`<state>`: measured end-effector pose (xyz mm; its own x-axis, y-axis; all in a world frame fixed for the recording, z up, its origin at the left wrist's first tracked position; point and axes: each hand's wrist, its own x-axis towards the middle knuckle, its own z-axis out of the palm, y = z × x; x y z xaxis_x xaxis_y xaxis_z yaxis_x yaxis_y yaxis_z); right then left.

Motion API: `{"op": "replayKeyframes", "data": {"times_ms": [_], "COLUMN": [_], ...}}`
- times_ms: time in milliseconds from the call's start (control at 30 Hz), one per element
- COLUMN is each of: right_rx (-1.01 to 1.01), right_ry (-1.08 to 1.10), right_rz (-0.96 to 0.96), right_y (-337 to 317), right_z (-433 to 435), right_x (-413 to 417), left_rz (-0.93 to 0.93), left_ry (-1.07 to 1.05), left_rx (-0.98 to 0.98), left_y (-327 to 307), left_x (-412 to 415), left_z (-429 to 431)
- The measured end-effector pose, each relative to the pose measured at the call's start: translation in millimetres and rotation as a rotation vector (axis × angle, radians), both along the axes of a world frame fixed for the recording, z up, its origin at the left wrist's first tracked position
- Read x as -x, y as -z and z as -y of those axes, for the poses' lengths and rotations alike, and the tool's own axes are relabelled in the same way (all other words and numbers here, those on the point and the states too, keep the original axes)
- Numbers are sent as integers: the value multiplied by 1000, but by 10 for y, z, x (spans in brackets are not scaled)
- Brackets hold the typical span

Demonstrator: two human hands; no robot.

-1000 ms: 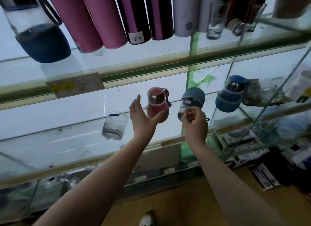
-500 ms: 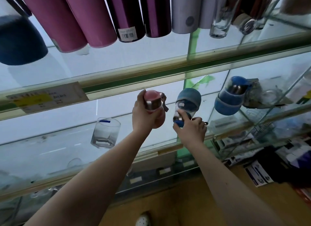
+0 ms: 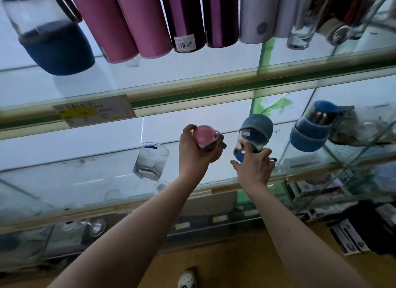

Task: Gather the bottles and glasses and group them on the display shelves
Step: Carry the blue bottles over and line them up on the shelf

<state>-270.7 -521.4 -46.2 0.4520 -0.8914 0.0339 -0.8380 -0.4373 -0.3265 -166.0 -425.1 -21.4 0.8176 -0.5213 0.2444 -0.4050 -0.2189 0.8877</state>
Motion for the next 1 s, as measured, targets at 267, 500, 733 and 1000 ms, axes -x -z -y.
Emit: {"op": "replayKeyframes", "data": {"times_ms": [267, 500, 733, 1000], "right_rx": [77, 38, 158, 237], "right_ry": [-86, -53, -80, -73], "right_rz": [-178, -123, -78, 46], "right_y": [168, 77, -60, -331], "right_z": [10, 19, 47, 76], "right_x": [-68, 31, 238, 468], "left_rz": [-9, 14, -26, 4], "left_ry": [19, -20, 42, 69], "left_rx": [-53, -45, 2, -30], "left_y": [-23, 17, -32, -236], "left_x": [4, 78, 203, 453], "left_z": [12, -25, -70, -128]}}
